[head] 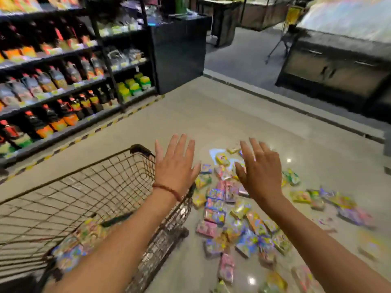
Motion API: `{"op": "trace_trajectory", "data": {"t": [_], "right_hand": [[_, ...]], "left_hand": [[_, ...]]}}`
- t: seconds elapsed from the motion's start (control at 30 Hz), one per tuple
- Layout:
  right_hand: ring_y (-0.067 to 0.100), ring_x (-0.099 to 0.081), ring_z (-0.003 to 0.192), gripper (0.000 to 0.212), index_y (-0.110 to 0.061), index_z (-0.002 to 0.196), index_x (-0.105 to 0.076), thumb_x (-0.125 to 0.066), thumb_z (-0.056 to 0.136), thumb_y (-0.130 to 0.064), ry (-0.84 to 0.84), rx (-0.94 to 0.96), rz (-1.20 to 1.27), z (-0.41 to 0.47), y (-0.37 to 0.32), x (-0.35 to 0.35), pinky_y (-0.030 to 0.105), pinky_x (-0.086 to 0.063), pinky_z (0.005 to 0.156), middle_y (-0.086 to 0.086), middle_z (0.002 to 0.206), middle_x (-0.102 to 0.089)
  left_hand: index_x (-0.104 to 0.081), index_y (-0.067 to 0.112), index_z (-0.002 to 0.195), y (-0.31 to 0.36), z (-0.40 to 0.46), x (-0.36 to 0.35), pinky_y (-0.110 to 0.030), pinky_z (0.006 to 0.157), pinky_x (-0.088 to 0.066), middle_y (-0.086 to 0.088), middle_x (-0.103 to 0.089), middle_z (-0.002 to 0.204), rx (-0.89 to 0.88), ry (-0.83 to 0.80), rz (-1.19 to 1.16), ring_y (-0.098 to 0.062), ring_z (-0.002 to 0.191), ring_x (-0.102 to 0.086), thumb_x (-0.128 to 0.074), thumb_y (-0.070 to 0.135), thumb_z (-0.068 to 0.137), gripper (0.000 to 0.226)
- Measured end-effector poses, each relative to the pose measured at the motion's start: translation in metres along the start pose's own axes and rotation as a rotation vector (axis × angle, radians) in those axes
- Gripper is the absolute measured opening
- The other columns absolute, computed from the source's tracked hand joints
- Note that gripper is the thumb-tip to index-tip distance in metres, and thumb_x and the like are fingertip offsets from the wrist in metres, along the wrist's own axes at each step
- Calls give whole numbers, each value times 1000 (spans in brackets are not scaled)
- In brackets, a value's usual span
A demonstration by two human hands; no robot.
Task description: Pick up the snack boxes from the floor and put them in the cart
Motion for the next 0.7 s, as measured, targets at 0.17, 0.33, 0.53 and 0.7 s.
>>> {"op": "trace_trajectory", "data": {"t": [0.17, 0.33, 0.53, 0.7], "right_hand": [[41, -53, 118, 56, -10, 133, -54, -43, 87, -41, -106, -120, 6, -106, 95, -44, 53, -44, 95, 18, 135, -54], [41, -56, 113, 55, -10, 130, -57, -43, 87, -39, -243, -215, 11, -216, 148, -109, 52, -48, 87, 18, 130, -57], [39, -57, 108, 60, -8, 129, -57, -41, 83, -43, -391, -299, 17, -323, 170, -222, 48, -49, 82, 19, 127, -58], [38, -55, 113, 67, -6, 132, -54, -40, 83, -50, -531, -380, 40, -414, 168, -355, 48, -48, 84, 20, 129, -56]], "left_hand": [[-57, 12, 126, 100, -46, -77, -66, 99, -31, -12, -55, 133, -99, -145, -53, -29, 124, -51, -44, 47, 82, 58], [-57, 11, 126, 159, -128, -170, -65, 97, -34, -13, -55, 131, -131, -305, -97, -30, 123, -52, -65, 44, 76, 61], [-56, 12, 124, 185, -228, -304, -63, 94, -40, -15, -58, 126, -166, -475, -116, -32, 116, -56, -63, 46, 75, 59], [-62, 9, 120, 187, -297, -435, -66, 85, -43, -18, -62, 120, -186, -542, -73, -34, 109, -61, -49, 53, 77, 63]]}}
Point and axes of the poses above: each hand's wrist, its own z-axis towards the middle knuckle, its own x-axis out of the back of the hand, y = z × x, the point moved 7 cm from there along z, towards the middle knuckle
